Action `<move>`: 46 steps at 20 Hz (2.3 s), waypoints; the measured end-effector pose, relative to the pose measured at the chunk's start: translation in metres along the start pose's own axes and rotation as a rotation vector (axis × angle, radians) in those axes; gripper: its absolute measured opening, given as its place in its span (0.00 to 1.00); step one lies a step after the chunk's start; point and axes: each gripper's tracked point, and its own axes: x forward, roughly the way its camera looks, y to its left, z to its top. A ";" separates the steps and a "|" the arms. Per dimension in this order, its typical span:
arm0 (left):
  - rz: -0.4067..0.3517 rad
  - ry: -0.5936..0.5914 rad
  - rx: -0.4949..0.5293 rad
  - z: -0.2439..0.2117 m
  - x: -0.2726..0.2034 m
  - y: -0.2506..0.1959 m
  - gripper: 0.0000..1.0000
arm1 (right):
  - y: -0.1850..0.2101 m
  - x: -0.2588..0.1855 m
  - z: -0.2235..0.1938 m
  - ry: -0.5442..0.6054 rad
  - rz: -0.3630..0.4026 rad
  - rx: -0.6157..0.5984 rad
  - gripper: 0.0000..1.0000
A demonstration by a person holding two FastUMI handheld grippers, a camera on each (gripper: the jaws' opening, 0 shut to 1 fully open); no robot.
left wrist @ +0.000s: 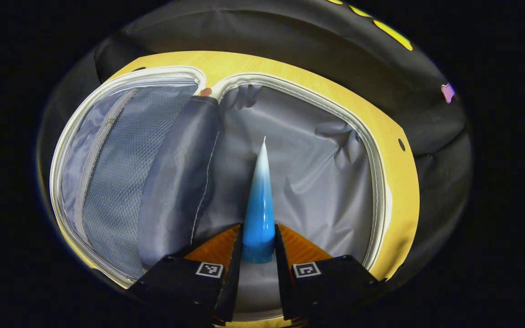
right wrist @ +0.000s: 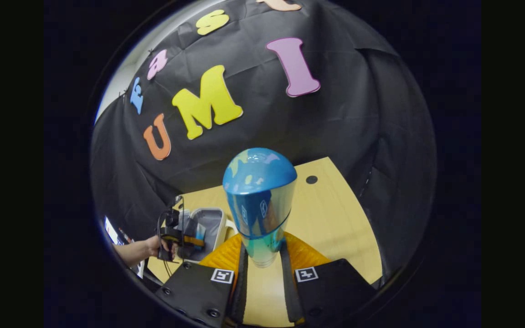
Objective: First open the suitcase, pack the skin care products into it, and then close the suitcase.
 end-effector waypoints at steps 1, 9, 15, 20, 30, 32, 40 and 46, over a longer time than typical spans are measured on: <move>0.012 -0.017 0.013 0.003 -0.001 0.002 0.43 | 0.008 0.001 -0.003 0.009 0.014 -0.018 0.32; -0.016 -0.174 0.028 0.015 -0.051 -0.006 0.72 | 0.098 0.029 -0.036 0.111 0.157 -0.203 0.32; 0.091 -0.485 0.105 0.002 -0.159 0.028 0.96 | 0.189 0.118 -0.077 0.237 0.286 -0.254 0.32; 0.046 -0.584 -0.002 -0.062 -0.206 0.034 0.97 | 0.233 0.208 -0.137 0.409 0.289 -0.345 0.32; 0.033 -0.587 -0.247 -0.124 -0.224 0.086 0.97 | 0.228 0.294 -0.218 0.683 0.013 -0.138 0.33; 0.032 -0.599 -0.282 -0.121 -0.229 0.093 0.97 | 0.221 0.299 -0.223 0.699 -0.034 -0.106 0.32; 0.028 -0.606 -0.284 -0.118 -0.232 0.094 0.97 | 0.212 0.315 -0.224 0.688 -0.155 -0.036 0.32; 0.042 -0.607 -0.312 -0.119 -0.234 0.106 0.97 | 0.214 0.313 -0.225 0.679 -0.176 -0.078 0.36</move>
